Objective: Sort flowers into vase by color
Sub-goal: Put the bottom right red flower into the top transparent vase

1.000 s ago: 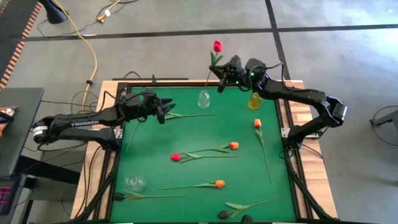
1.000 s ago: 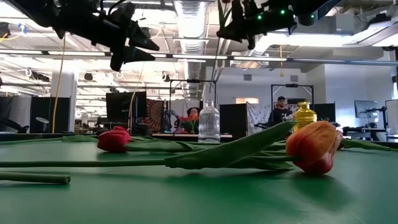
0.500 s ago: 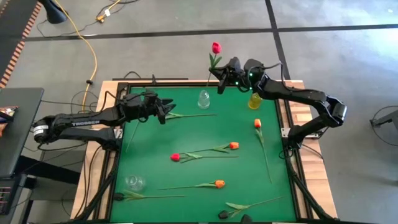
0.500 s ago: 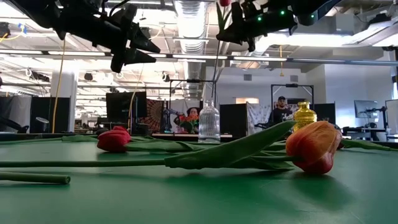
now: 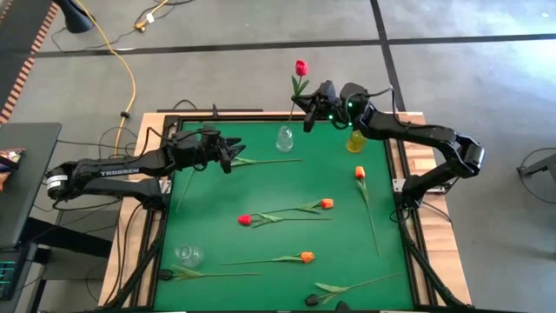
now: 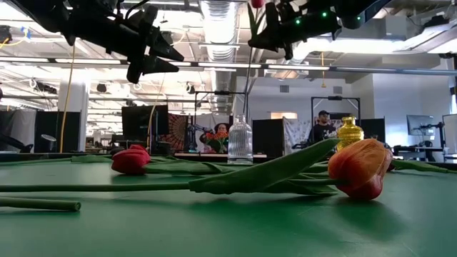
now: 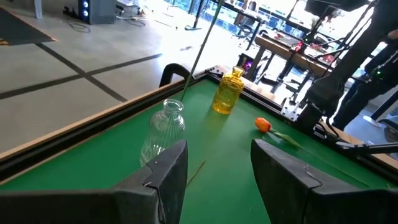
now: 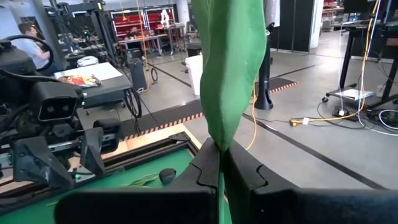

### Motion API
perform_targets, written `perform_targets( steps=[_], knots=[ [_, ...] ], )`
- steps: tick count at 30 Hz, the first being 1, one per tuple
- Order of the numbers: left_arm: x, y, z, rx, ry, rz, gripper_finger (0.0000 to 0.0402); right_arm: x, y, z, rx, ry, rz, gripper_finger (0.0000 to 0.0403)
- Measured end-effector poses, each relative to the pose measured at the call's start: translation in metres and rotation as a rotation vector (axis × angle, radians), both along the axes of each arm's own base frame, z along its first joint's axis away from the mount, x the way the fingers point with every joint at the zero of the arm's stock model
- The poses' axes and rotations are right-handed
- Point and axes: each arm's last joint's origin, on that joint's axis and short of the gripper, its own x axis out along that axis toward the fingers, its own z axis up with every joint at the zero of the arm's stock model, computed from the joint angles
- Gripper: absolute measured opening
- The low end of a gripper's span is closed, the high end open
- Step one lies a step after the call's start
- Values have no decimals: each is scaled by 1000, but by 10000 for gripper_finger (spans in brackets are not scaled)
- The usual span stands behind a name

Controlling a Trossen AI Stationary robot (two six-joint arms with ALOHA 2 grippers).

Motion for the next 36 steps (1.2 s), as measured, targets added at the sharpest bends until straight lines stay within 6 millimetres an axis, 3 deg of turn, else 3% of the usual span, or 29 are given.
perform_targets(
  steps=[10, 22, 30, 36],
  knots=[
    [0, 0, 0, 0, 0, 0, 165, 17, -5, -23, 52, 35, 9, 35],
    [0, 0, 0, -3, 0, -13, 165, 21, -9, -33, 69, 72, 4, 37],
    [0, -1, 0, -4, 0, -17, 165, 36, -19, -68, 163, 146, -4, 63],
    [0, -1, 0, -8, 1, -30, 165, 36, -19, -71, 154, 173, 5, 102]
  ],
)
